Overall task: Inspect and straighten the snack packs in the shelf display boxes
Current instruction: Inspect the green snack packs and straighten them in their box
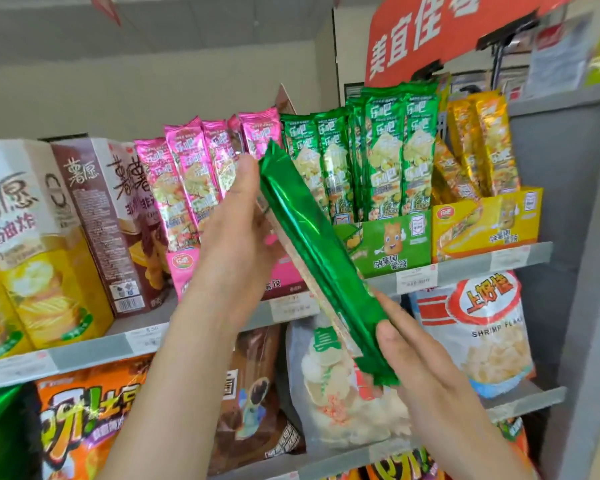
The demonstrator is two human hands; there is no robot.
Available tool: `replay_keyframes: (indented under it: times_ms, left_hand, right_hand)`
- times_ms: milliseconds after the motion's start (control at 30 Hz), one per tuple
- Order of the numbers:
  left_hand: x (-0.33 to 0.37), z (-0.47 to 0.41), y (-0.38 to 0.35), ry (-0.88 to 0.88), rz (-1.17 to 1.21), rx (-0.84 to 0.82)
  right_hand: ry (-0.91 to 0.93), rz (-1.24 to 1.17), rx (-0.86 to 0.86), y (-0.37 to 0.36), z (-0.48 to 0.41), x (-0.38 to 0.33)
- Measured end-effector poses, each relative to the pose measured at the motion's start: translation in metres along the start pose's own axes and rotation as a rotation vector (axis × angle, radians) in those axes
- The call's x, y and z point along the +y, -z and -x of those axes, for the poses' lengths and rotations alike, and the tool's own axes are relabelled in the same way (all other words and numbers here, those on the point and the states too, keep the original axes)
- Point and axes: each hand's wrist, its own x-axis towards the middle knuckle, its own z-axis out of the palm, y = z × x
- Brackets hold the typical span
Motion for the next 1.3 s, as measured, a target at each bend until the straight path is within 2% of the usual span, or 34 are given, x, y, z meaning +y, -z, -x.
replay_keyframes:
  times_ms: [33, 100, 200, 300, 400, 567, 733, 967, 1100, 1167, 1300]
  left_hand:
    - [0.003, -0.003, 0.001, -0.037, -0.047, 0.009]
    - [0.008, -0.01, 0.005, -0.175, -0.289, 0.051]
    - [0.017, -0.018, 0.005, -0.234, -0.389, 0.028]
    - [0.034, -0.022, 0.004, -0.199, -0.515, -0.077]
    - [0.052, -0.031, 0.005, -0.254, -0.637, -0.176]
    - [0.074, -0.051, -0.002, -0.414, -0.553, -0.163]
    - [0.085, -0.067, 0.0, -0.478, -0.514, -0.177]
    - [0.095, -0.079, -0.005, -0.532, -0.455, -0.124]
    - [0.108, -0.088, -0.012, -0.582, -0.484, -0.112]
    - [0.116, -0.094, -0.015, -0.618, -0.482, -0.112]
    - [0.123, -0.103, -0.02, -0.668, -0.494, -0.135]
  right_hand:
    - [0.098, 0.164, 0.033, -0.002, -0.002, -0.002]
    - [0.235, 0.46, 0.056, -0.005, -0.007, -0.002]
    - [0.317, 0.62, 0.125, -0.007, -0.013, -0.002]
    - [0.38, 0.651, 0.206, -0.009, -0.016, -0.004]
    - [0.426, 0.662, 0.227, -0.01, -0.022, -0.009]
    - [0.458, 0.522, 0.172, -0.011, -0.041, -0.016]
    - [0.437, 0.352, 0.33, -0.011, -0.065, -0.016]
    - [0.5, 0.437, 0.443, -0.018, -0.084, -0.023]
    - [0.562, 0.592, 0.454, -0.02, -0.092, -0.025]
    - [0.602, 0.647, 0.512, -0.016, -0.097, -0.028]
    - [0.686, 0.635, 0.578, 0.003, -0.111, -0.053]
